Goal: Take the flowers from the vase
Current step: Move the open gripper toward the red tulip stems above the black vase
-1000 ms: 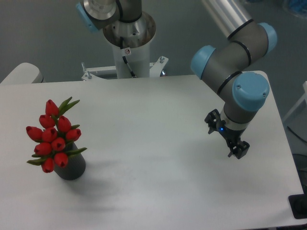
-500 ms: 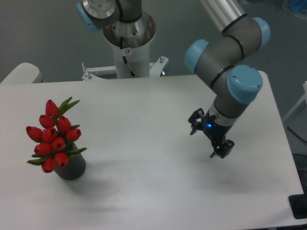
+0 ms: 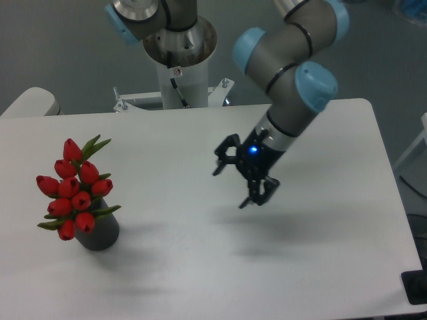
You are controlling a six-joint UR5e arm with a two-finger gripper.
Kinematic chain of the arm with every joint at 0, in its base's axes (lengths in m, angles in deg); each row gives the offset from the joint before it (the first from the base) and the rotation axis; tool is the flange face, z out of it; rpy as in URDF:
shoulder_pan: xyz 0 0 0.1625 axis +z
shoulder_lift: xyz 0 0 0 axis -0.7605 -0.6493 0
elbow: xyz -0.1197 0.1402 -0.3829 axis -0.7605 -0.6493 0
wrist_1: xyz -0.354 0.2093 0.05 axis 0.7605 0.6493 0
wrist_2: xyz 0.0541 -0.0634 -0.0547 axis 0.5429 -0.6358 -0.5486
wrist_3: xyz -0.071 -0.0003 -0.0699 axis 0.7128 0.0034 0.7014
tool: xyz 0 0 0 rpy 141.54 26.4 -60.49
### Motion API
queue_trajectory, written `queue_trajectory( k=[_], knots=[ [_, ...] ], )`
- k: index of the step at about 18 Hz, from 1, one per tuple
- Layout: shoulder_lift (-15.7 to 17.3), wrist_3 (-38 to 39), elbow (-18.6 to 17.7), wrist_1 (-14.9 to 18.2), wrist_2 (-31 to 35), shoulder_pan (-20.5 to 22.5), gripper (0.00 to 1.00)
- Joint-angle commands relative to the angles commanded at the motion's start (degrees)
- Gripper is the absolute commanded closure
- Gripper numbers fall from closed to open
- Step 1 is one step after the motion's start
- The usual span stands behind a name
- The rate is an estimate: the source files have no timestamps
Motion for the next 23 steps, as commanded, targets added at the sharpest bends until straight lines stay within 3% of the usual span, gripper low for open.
queue_trajectory(
  k=[4, 9, 14, 19, 23],
  knots=[
    [2.3, 0.1, -3.3, -0.1, -6.9, -2.5, 0.0],
    [2.7, 0.3, -4.6, -0.9, -8.6, -7.1, 0.0],
    [0.5, 0.8, -4.8, -6.3, -13.3, -11.1, 0.0],
    [-1.1, 1.0, -4.6, -6.7, -13.7, -12.9, 0.0],
    [-4.0, 1.7, -4.4, -6.6, -21.5, -13.7, 0.0]
  ],
)
